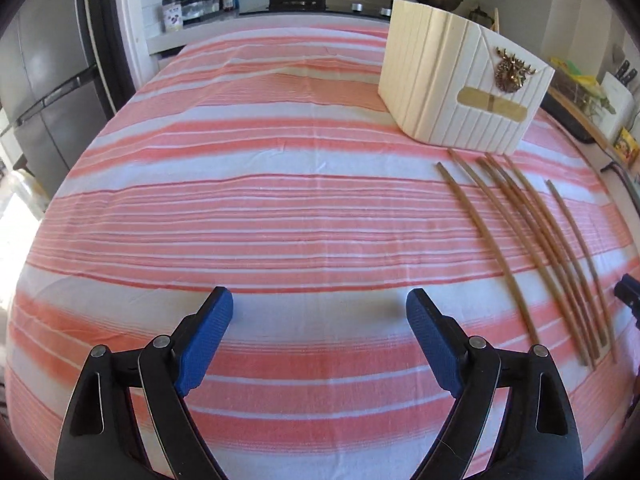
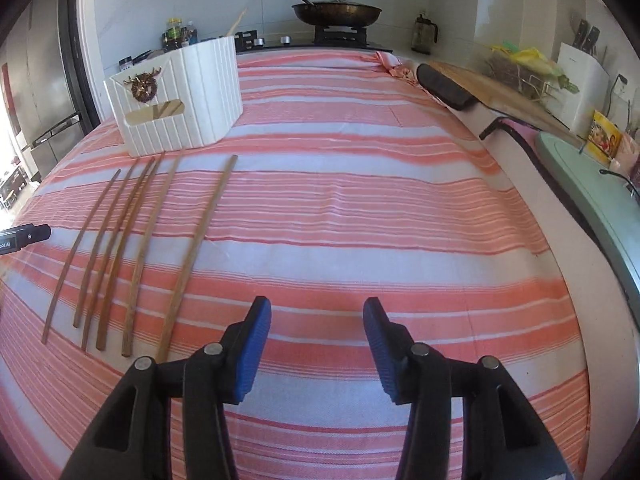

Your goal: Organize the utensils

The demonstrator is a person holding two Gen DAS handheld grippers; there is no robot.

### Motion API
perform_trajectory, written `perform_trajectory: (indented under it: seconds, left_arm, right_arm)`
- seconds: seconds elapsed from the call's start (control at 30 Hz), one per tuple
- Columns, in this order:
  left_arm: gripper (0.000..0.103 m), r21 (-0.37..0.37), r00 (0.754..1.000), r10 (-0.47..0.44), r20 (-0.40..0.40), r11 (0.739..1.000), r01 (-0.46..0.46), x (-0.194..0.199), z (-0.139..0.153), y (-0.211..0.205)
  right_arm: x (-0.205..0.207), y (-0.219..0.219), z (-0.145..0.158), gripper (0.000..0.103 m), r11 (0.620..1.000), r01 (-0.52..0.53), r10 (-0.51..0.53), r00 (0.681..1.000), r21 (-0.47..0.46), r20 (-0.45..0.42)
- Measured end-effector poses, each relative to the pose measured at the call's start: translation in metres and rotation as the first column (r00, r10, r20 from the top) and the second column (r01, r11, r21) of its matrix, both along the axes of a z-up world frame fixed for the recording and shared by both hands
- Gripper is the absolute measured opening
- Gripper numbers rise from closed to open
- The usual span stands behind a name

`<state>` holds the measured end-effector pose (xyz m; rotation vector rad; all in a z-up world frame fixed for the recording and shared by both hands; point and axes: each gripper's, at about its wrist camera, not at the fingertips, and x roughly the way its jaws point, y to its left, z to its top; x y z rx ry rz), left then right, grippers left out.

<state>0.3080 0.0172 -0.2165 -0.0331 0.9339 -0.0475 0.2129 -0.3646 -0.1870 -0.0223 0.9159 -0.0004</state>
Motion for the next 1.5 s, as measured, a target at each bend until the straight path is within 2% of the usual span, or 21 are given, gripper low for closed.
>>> perform_trajectory:
  seconds: [0.07,0.17,0.23,0.3,0.43,1.5]
  left_arm:
    - [0.091,0.008,1.000,0.000,-0.005,1.000,0.000,0.008,0.000,-0.001]
    - [0.103,0.027,0.999,-0.015,-0.032,1.000,0.015,0.018,-0.006,-0.008]
    - [0.103,0.071,1.000,-0.018,-0.012,0.997,0.019,0.020,-0.007,-0.014]
    - [0.103,0.079,1.000,-0.003,-0.004,0.997,0.004,0.018,-0.006,-0.015]
    - [0.103,0.030,1.000,0.012,-0.014,0.999,-0.012,0.017,-0.008,-0.009]
    - [0.103,0.035,1.000,0.013,-0.014,0.999,-0.012,0.016,-0.008,-0.010]
  right_arm:
    - [0.000,-0.001,-0.002,0.050,1.000,0.005,-0.005,1.000,0.017,-0.007]
    - [0.001,-0.001,-0.003,0.052,1.000,0.006,-0.006,1.000,0.022,-0.007]
    - [0.001,0.000,-0.004,0.053,1.000,0.005,-0.005,1.000,0.011,-0.008]
    - [0.001,0.002,-0.004,0.053,1.000,0.005,-0.005,1.000,0.005,-0.008]
    - [0.000,0.000,-0.004,0.053,1.000,0.009,-0.009,1.000,0.010,-0.006]
    - [0.000,-0.001,-0.004,0.053,1.000,0.009,-0.009,1.000,-0.001,-0.007]
